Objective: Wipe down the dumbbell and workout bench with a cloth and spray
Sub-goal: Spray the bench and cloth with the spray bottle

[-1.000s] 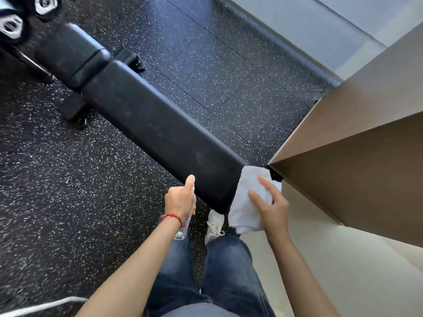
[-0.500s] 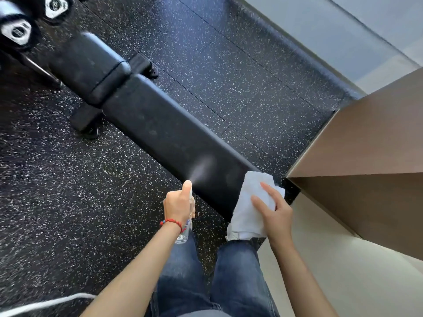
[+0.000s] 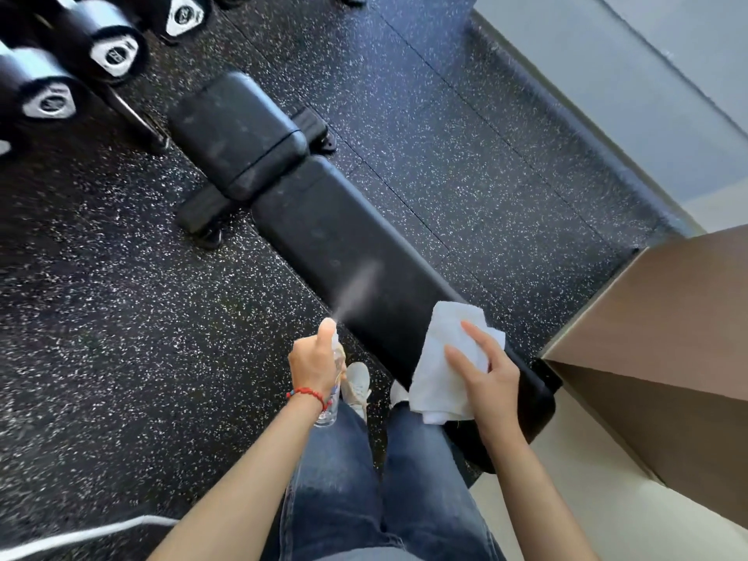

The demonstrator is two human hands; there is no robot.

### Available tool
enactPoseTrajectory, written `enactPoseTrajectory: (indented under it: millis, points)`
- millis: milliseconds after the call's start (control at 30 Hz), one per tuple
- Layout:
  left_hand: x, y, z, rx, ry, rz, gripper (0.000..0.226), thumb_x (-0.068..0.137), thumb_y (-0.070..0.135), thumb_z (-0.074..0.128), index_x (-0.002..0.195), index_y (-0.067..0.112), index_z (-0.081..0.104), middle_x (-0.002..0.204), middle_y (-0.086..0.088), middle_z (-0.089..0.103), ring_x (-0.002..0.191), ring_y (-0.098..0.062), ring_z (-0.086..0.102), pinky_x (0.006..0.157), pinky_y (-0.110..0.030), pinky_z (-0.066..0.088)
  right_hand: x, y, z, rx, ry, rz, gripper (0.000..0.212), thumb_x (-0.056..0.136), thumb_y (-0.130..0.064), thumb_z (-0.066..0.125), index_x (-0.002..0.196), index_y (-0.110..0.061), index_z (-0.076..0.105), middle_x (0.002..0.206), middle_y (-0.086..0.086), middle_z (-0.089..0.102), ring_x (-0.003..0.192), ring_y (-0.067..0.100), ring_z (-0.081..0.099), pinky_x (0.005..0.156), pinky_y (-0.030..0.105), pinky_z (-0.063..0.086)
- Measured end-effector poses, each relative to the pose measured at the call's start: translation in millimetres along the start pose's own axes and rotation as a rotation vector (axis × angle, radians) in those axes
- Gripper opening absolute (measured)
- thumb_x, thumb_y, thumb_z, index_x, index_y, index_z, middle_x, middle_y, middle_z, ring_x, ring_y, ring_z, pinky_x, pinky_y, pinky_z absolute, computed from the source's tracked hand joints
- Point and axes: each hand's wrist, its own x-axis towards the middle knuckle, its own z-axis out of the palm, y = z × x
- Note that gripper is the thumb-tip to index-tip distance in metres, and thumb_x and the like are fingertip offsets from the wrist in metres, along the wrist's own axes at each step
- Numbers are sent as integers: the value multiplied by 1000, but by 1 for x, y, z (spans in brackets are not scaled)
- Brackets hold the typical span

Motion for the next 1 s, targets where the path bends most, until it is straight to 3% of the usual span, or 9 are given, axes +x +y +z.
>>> enactPoseTrajectory:
  millis: [100,267,367,500,600,767,1000]
  points:
    - [7,7,-10,-58,13,-32,77,70,66,41,50,-8,51,58,-33,54,57,-45,57,64,-56,51,10,-13,15,-19,-32,-18,35,78,-5,70,105,-27,62,111,-3,60,92,3,55,71,3,43]
    - [12,45,-28,-168,86,-51,65,81,52,48,31,11,41,38,-10,46,40,-27,50,50,-33,45,32,-36,44,-42,-103,-32,36,78,-5,70,105,-27,63,112,-1,61,98,10,55,74,3,44]
    - [31,58,-36,-201,139,-36,61,67,61,43,36,8,44,43,-15,47,42,-28,50,52,-39,47,50,-53,64,-48,-143,-46,35,78,-5,70,103,-28,63,110,-2,62,96,9,55,74,5,44]
    - [71,64,-42,-186,208,-34,73,68,63,40,50,-8,51,53,-30,49,57,-46,57,63,-57,51,75,-81,90,-105,-193,-87,35,79,-8,70,105,-29,61,108,-6,61,96,8,53,74,3,41]
    - [91,87,-47,-179,219,-32,75,69,63,40,51,-9,52,52,-31,48,56,-45,57,64,-53,51,97,-103,108,-124,-223,-115,36,79,-7,69,107,-28,61,108,-7,61,98,7,53,75,0,39]
    - [114,130,-59,-213,274,20,68,75,57,41,38,1,52,38,-13,51,42,-29,54,58,-36,49,127,-131,136,-137,-258,-119,36,79,-10,70,110,-26,63,107,-11,61,100,3,53,77,0,38]
    - [169,152,-96,-232,277,5,69,74,64,45,31,11,42,35,-2,41,43,-26,45,57,-39,47,137,-156,191,-177,-243,-151,36,79,-9,70,110,-25,62,105,-15,59,99,1,52,76,-4,36]
